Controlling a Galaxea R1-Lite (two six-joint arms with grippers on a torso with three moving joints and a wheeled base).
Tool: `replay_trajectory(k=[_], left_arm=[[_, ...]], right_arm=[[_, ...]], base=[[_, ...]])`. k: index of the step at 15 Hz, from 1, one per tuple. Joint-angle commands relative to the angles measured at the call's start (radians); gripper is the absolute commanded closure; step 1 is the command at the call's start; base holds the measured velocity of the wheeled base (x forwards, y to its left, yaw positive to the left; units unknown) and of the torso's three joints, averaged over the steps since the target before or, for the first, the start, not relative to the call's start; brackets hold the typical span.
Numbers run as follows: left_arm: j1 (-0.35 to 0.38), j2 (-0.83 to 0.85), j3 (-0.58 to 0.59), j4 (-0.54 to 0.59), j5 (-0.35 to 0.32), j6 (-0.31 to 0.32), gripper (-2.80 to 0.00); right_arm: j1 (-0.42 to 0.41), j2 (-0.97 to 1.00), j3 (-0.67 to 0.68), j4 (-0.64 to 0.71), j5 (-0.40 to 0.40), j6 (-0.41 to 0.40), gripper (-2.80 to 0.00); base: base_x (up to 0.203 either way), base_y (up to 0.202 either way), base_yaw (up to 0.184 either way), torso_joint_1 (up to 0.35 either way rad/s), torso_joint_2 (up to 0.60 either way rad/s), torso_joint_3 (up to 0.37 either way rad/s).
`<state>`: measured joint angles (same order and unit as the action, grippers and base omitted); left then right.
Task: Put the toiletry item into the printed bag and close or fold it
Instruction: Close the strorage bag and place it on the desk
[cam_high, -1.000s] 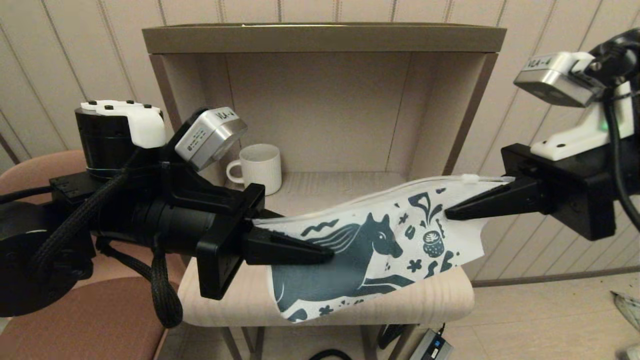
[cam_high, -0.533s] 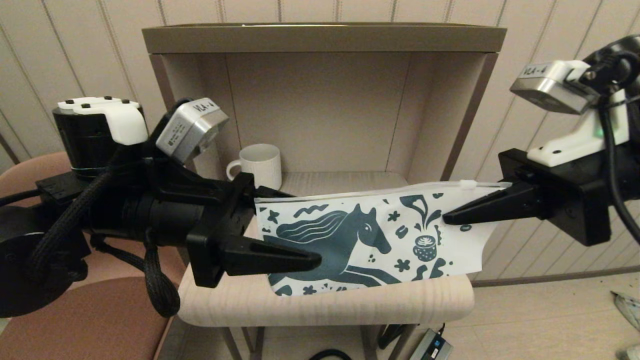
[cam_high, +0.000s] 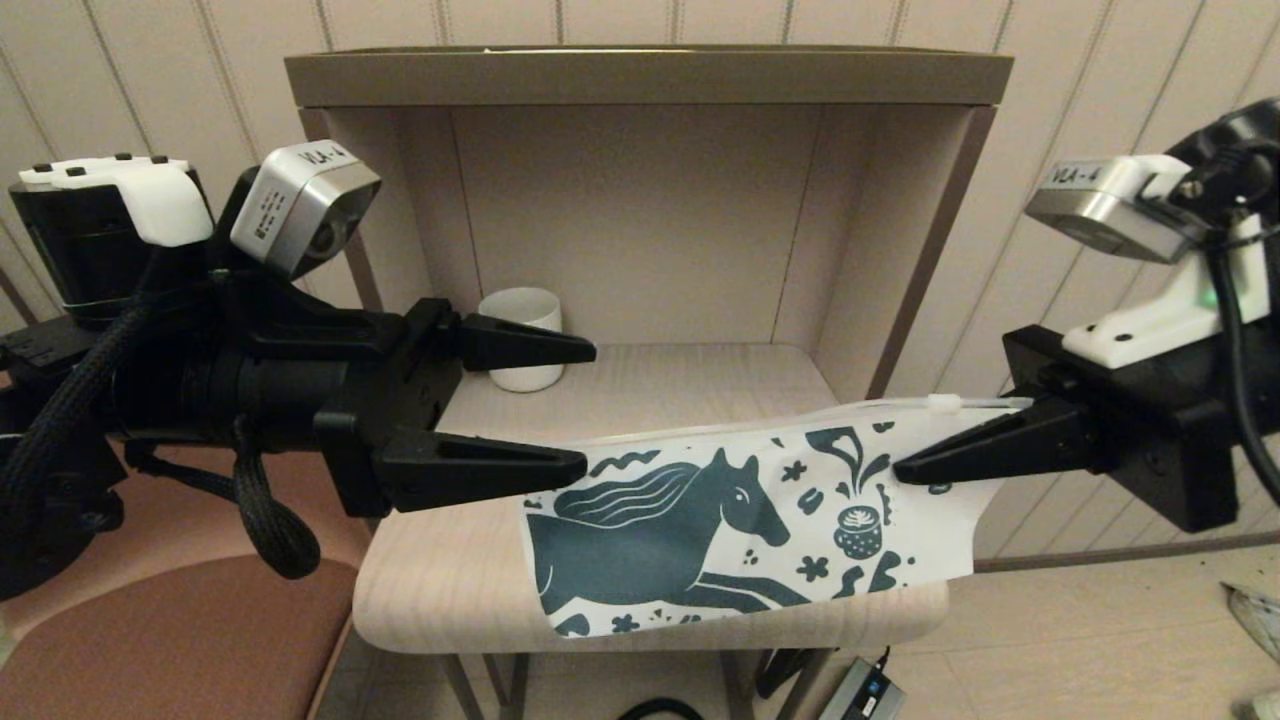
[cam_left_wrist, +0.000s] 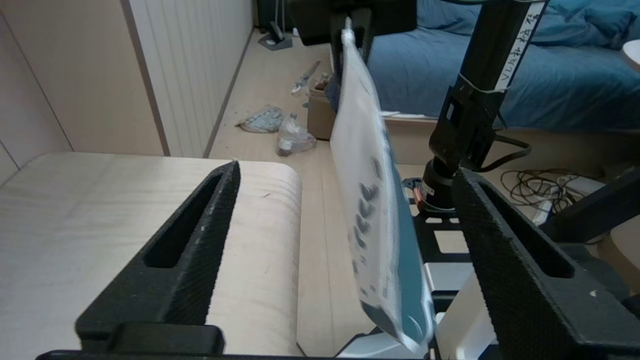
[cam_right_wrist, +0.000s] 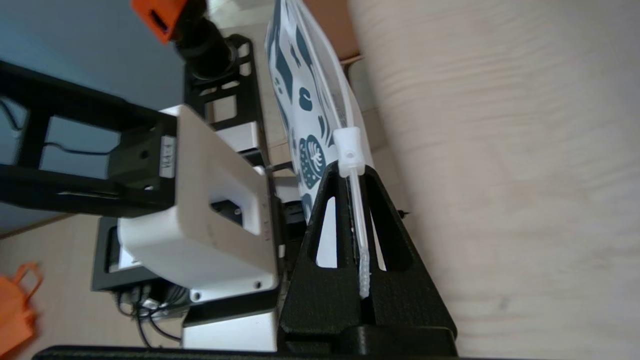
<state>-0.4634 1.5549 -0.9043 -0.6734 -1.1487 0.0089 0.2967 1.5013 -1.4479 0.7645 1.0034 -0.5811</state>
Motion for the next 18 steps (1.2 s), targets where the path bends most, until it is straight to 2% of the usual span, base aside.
replay_trajectory(k=[1, 3, 5, 10, 11, 14, 18], left_arm=[[0.002, -0.006, -0.001, -0.003, -0.008, 0.000, -2.80], [0.001, -0.007, -0.002, 0.005, -0.008, 0.000, -2.80], [0.000, -0.006, -0.009, 0.014, -0.009, 0.000, -2.80], [-0.007, 0.007, -0.041, 0.090, -0.008, -0.001, -2.80], [-0.009, 0.010, -0.051, 0.117, -0.007, 0.000, 0.00], [-0.008, 0.007, -0.069, 0.130, -0.006, -0.002, 0.00], [-0.006, -0.013, -0.085, 0.124, -0.005, -0.055, 0.00]], right_arm=[[0.038, -0.004, 0.019, 0.005, -0.004, -0.003, 0.00], [0.085, 0.005, 0.016, 0.006, -0.034, -0.003, 0.00], [0.140, 0.031, -0.003, 0.006, -0.111, -0.002, 0.00], [0.170, 0.104, -0.110, 0.013, -0.130, 0.043, 0.00], [0.179, 0.112, -0.125, 0.013, -0.145, 0.051, 0.00], [0.180, 0.112, -0.123, 0.016, -0.155, 0.053, 0.00], [0.182, 0.114, -0.105, 0.011, -0.156, 0.053, 0.00]], base=[[0.000, 0.000, 0.000, 0.000, 0.00, 0.000], [0.000, 0.000, 0.000, 0.000, 0.00, 0.000], [0.000, 0.000, 0.000, 0.000, 0.00, 0.000], [0.000, 0.000, 0.000, 0.000, 0.00, 0.000], [0.000, 0.000, 0.000, 0.000, 0.00, 0.000], [0.000, 0.000, 0.000, 0.000, 0.00, 0.000], [0.000, 0.000, 0.000, 0.000, 0.00, 0.000]])
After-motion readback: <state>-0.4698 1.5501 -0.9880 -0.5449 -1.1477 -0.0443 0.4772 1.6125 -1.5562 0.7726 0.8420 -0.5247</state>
